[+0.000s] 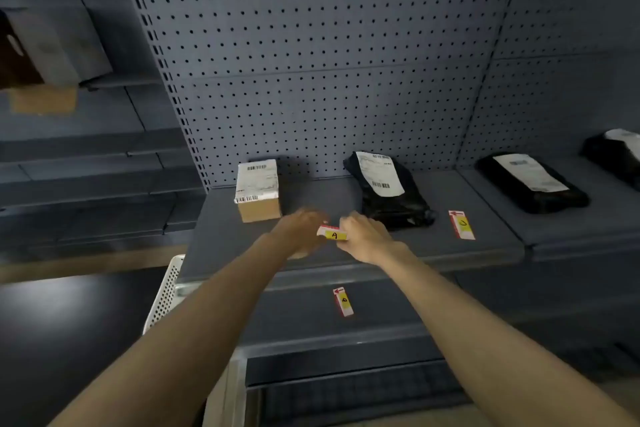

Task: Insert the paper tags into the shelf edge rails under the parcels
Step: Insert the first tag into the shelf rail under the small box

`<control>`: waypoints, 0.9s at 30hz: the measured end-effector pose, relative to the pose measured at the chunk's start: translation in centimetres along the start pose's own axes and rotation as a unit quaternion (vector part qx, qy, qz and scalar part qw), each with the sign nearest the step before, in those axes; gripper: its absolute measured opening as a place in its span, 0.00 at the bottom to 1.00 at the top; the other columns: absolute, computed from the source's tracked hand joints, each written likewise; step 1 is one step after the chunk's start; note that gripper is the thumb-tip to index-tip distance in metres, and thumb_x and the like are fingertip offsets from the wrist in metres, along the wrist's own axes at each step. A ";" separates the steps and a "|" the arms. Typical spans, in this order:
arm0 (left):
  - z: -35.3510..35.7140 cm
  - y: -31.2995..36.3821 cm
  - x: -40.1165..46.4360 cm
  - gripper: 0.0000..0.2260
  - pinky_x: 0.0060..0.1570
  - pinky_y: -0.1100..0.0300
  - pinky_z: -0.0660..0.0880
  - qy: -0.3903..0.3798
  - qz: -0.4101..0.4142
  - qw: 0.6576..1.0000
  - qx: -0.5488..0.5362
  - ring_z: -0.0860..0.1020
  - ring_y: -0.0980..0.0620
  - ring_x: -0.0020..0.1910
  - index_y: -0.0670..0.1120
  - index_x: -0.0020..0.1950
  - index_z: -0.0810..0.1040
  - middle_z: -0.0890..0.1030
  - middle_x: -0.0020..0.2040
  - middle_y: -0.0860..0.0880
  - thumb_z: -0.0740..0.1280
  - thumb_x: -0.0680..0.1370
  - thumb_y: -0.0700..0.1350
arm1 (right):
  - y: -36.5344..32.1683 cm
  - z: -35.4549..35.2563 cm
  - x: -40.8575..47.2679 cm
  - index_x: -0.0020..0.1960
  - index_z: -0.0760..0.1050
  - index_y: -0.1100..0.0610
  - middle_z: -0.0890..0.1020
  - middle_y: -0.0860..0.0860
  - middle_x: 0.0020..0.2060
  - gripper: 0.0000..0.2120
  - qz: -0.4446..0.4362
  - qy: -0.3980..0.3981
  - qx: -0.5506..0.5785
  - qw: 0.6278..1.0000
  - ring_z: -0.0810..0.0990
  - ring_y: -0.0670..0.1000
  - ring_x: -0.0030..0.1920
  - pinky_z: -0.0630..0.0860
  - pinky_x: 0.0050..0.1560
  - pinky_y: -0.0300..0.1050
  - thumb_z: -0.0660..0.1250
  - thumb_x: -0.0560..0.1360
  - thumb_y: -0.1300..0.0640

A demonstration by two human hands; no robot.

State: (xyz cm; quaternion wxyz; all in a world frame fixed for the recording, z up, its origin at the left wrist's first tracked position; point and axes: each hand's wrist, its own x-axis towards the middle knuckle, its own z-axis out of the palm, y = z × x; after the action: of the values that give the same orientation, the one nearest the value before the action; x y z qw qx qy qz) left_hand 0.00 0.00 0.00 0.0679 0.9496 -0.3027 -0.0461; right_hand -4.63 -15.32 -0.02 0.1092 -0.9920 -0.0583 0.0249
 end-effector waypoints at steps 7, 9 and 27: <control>2.8 -0.4 2.4 0.18 0.60 0.45 0.72 0.008 0.006 0.998 0.068 0.69 0.43 0.65 0.46 0.68 0.68 0.72 0.64 0.44 0.63 0.79 0.47 | 0.3 2.1 1.8 0.61 0.71 0.64 0.73 0.61 0.57 0.13 -0.002 0.010 -0.059 0.998 0.80 0.64 0.52 0.72 0.44 0.53 0.63 0.79 0.60; 3.2 -0.6 2.8 0.19 0.61 0.46 0.70 0.008 0.000 0.997 0.083 0.68 0.43 0.66 0.45 0.69 0.68 0.70 0.66 0.43 0.63 0.79 0.48 | 0.3 2.5 2.0 0.61 0.71 0.65 0.71 0.61 0.58 0.12 0.001 0.001 -0.082 0.997 0.80 0.64 0.51 0.69 0.42 0.52 0.62 0.79 0.62; 0.4 -4.1 -3.2 0.04 0.47 0.49 0.79 0.118 -0.061 0.975 -0.176 0.80 0.48 0.45 0.48 0.50 0.80 0.83 0.47 0.47 0.69 0.75 0.43 | -2.4 -0.5 1.2 0.49 0.78 0.56 0.78 0.52 0.45 0.04 -0.030 0.078 0.146 0.986 0.77 0.54 0.44 0.70 0.42 0.47 0.65 0.77 0.59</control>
State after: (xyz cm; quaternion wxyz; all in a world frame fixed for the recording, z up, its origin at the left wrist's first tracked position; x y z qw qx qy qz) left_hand -0.34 5.12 -0.90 0.2664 0.9381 -0.2211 0.0093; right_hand -3.65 -12.92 0.93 0.2576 -0.9621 -0.0753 -0.0475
